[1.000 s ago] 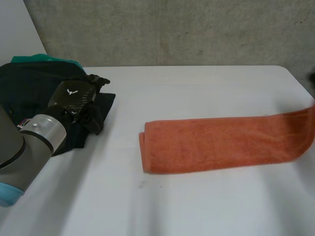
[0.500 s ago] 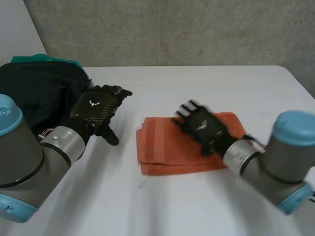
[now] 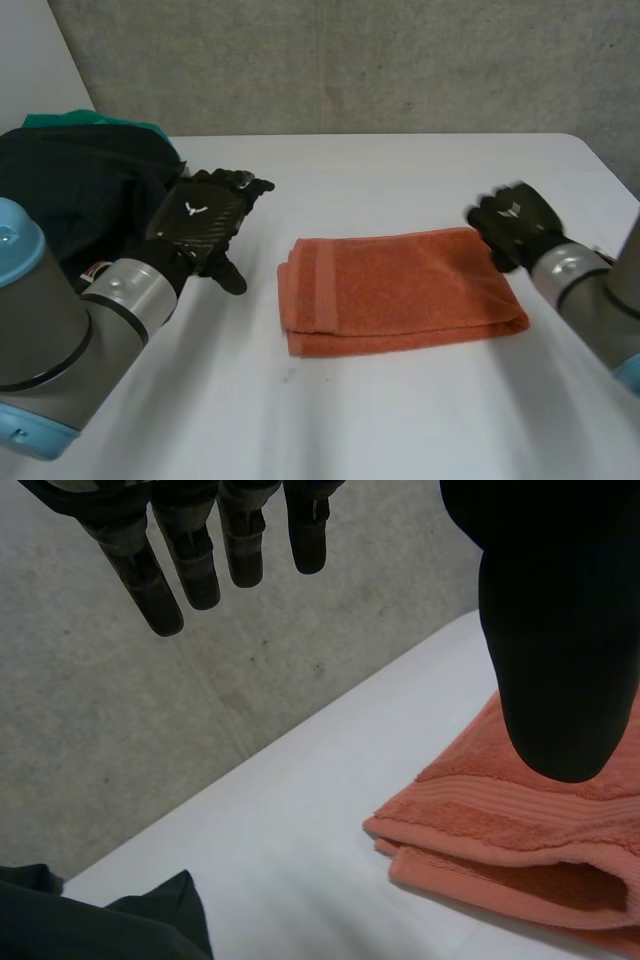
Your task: Fold the laundry.
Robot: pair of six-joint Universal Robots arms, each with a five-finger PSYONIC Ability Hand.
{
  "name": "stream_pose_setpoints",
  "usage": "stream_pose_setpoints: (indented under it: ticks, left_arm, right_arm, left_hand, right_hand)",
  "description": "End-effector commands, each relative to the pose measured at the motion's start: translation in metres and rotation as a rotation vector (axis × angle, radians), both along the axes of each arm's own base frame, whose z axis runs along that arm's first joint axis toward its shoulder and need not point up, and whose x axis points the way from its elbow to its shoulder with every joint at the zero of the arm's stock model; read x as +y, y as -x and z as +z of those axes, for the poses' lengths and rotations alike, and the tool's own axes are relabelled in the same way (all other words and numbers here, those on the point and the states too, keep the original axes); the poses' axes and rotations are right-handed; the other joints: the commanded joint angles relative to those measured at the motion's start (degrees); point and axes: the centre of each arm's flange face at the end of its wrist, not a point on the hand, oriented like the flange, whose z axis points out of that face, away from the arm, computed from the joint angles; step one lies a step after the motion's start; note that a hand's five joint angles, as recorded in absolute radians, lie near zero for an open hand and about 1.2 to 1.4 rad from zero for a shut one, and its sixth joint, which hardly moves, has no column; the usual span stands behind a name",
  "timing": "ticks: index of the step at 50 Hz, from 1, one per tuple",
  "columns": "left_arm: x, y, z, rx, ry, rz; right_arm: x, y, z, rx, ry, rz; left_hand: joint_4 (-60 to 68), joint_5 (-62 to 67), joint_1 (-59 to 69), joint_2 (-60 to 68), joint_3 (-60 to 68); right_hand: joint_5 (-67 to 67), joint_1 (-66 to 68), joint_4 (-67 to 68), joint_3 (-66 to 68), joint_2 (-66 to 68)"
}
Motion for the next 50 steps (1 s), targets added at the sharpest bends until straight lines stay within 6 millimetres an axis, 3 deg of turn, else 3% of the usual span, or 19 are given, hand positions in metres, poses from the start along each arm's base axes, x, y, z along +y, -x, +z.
stream_pose_setpoints:
  ticks: [1,2,4,5,7,10,17,24,28,32,35,39,42,43,46,47,50]
  left_arm:
    - [-0.002,-0.011,0.008,0.016,0.013,0.033]
    - [-0.002,-0.011,0.008,0.018,0.013,0.035]
    - [-0.002,-0.013,0.007,0.023,0.002,0.041]
    - [-0.001,-0.013,0.006,0.025,-0.004,0.043]
    - [0.0,-0.014,0.005,0.028,-0.013,0.043]
    - [0.003,-0.015,0.0,0.04,-0.046,0.043]
    - [0.007,-0.01,-0.003,0.047,-0.061,0.019]
    - [0.012,-0.005,-0.008,0.038,-0.076,-0.001]
    - [0.013,-0.003,-0.012,0.033,-0.086,-0.004]
    - [0.014,-0.002,-0.014,0.028,-0.088,-0.007]
    - [0.014,-0.003,-0.013,0.029,-0.085,-0.006]
    - [0.014,-0.005,-0.009,0.035,-0.073,-0.002]
    - [0.014,-0.007,-0.004,0.044,-0.062,0.006]
    - [0.014,-0.008,-0.003,0.046,-0.058,0.007]
    - [0.013,-0.01,0.001,0.051,-0.046,0.015]
    - [0.013,-0.01,0.001,0.051,-0.046,0.016]
    - [0.013,-0.011,0.001,0.051,-0.046,0.018]
  right_arm:
    - [0.066,-0.08,0.012,-0.128,0.107,0.377]
    - [0.071,-0.085,0.009,-0.132,0.099,0.401]
    - [0.075,-0.088,0.002,-0.129,0.065,0.401]
    - [0.07,-0.083,-0.002,-0.125,0.022,0.342]
    - [0.06,-0.071,-0.005,-0.13,-0.033,0.242]
    - [0.033,-0.031,-0.013,-0.224,-0.192,-0.006]
    - [0.013,0.028,-0.031,-0.33,-0.402,-0.111]
    - [0.01,0.049,-0.048,-0.312,-0.446,-0.11]
    - [0.004,0.057,-0.057,-0.298,-0.424,-0.143]
    - [-0.009,0.064,-0.065,-0.246,-0.34,-0.183]
    - [-0.014,0.067,-0.061,-0.206,-0.269,-0.221]
    - [-0.007,0.04,-0.034,-0.133,-0.088,-0.156]
    - [0.012,0.004,-0.005,-0.084,0.045,-0.028]
    - [0.025,-0.016,0.009,-0.072,0.105,0.046]
    - [0.048,-0.046,0.018,-0.061,0.156,0.167]
    - [0.066,-0.065,0.014,-0.058,0.163,0.261]
    - [0.097,-0.092,0.004,-0.068,0.146,0.418]
  left_hand:
    - [-1.6,-2.9,-0.8,-1.9,-2.2]
    - [-1.6,-2.9,-0.8,-1.9,-2.2]
    - [-1.6,-2.9,-0.8,-1.9,-2.2]
    - [-1.6,-2.9,-0.8,-1.9,-2.2]
    - [-1.6,-2.9,-0.8,-1.9,-2.2]
    - [-1.6,-2.9,-0.8,-1.9,-2.2]
    - [-1.6,-2.9,-0.8,-1.9,-2.2]
    - [-1.6,-2.9,-0.8,-1.9,-2.2]
    - [-1.6,-2.9,-0.8,-1.9,-2.2]
    - [-1.6,-2.9,-0.8,-1.9,-2.2]
    - [-1.6,-2.9,-0.8,-1.9,-2.2]
    - [-1.6,-2.9,-0.8,-1.9,-2.2]
    - [-1.6,-2.9,-0.8,-1.9,-2.2]
    - [-1.6,-2.9,-0.8,-1.9,-2.2]
    - [-1.6,-2.9,-0.8,-1.9,-2.2]
    - [-1.6,-2.9,-0.8,-1.9,-2.2]
    - [-1.6,-2.9,-0.8,-1.9,-2.2]
  right_hand:
    - [13.2,14.6,11.5,12.0,12.2]
    - [11.0,12.4,9.3,9.8,10.0]
    - [-25.6,-24.3,-27.4,-26.9,-26.6]
    - [-50.8,-49.4,-52.5,-52.1,-51.8]
    - [-50.9,-49.5,-52.6,-52.1,-51.9]
    - [-49.9,-48.5,-51.6,-51.1,-50.9]
    - [-27.2,-25.8,-28.9,-28.5,-28.2]
    - [-26.8,-25.5,-28.6,-28.1,-27.9]
    - [-20.1,-18.8,-21.9,-21.4,-21.1]
    - [13.1,14.5,11.4,11.9,12.1]
    - [13.2,14.6,11.5,12.0,12.2]
    - [13.2,14.6,11.5,12.0,12.2]
    - [13.2,14.6,11.5,12.0,12.2]
    - [13.2,14.6,11.5,12.0,12.2]
    - [13.2,14.6,11.5,12.0,12.2]
    - [13.2,14.6,11.5,12.0,12.2]
    - [13.2,14.6,11.5,12.0,12.2]
